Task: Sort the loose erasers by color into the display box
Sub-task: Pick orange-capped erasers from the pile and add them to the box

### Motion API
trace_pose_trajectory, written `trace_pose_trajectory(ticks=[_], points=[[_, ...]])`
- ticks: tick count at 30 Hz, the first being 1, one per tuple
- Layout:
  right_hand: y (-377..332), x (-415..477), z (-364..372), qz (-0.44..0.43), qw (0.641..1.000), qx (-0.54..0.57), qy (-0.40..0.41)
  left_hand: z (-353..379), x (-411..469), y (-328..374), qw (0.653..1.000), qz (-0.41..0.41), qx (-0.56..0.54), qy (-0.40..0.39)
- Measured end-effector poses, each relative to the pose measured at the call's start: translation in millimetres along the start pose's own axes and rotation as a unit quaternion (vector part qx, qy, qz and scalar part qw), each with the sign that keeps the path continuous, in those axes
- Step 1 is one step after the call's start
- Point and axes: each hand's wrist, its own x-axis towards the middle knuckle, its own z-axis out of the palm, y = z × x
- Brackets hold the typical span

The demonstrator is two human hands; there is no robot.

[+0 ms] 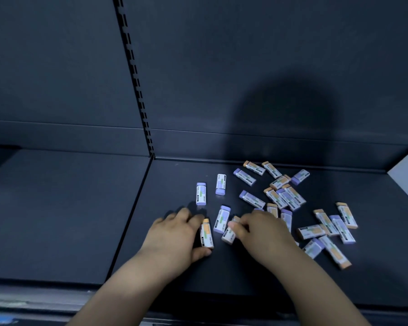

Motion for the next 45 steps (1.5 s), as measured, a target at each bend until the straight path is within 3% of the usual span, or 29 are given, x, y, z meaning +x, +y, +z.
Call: trace_pose_trajectory(ticks=[3, 7, 20, 33, 45], points=[[12, 1, -5, 0.002, 0.999, 0.033, 0.04, 0, -1, -1, 1.0, 0.002, 0.004, -0.007], [15, -3, -5, 0.005, 1.0, 0.007, -0.014, 0, 2, 0, 1.0, 0.007, -0.012, -0.014], [9, -7, 0, -0.041, 0.999, 0.013, -0.028, -5, 5, 3, 0.999, 0.012, -0.026, -0.038], [15, -12, -5, -0.135, 0.983, 0.125, 0.016, -6, -12, 11, 0.997, 0.002, -0.059, 0.058], [-37, -15, 10, -0.139, 0.979, 0.147, 0.001, -16, -41, -37, 0.992, -0.032, -0.077, 0.095]])
